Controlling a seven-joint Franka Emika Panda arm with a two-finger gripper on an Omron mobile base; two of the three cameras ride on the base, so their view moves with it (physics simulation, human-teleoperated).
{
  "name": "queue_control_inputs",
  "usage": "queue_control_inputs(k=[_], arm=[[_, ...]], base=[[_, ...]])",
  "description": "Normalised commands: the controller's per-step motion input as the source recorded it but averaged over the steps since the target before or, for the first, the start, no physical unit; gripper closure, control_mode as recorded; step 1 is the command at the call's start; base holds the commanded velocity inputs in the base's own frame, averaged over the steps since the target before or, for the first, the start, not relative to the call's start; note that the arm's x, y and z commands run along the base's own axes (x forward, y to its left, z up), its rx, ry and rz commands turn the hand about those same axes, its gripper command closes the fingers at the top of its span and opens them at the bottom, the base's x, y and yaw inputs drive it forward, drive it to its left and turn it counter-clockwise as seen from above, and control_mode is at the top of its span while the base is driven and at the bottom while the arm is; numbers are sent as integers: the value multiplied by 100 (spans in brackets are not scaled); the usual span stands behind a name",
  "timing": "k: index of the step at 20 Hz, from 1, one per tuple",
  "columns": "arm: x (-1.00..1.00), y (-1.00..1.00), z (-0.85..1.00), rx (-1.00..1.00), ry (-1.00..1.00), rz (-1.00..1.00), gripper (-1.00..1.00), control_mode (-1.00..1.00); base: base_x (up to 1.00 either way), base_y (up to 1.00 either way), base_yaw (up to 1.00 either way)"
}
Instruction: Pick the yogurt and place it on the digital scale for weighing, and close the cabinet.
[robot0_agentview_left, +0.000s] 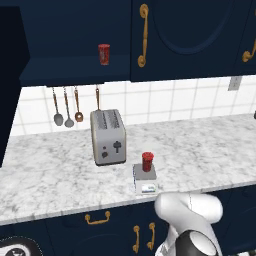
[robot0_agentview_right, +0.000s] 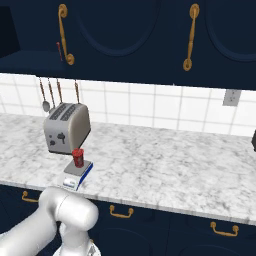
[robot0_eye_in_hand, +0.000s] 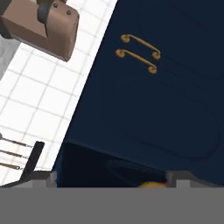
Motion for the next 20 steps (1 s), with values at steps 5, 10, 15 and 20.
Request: queue_control_inputs(k=[5,10,15,20], arm=[[72,-2,0,25,-10,-2,-100,-100],[71,-51,7,25,-15,0,-100,-100],[78,-27,3,18,-2,0,-100,-100],[70,-21,12,10,3,0,-100,-100]], base=[[0,0,0],[0,0,0],[0,0,0],[0,0,0]])
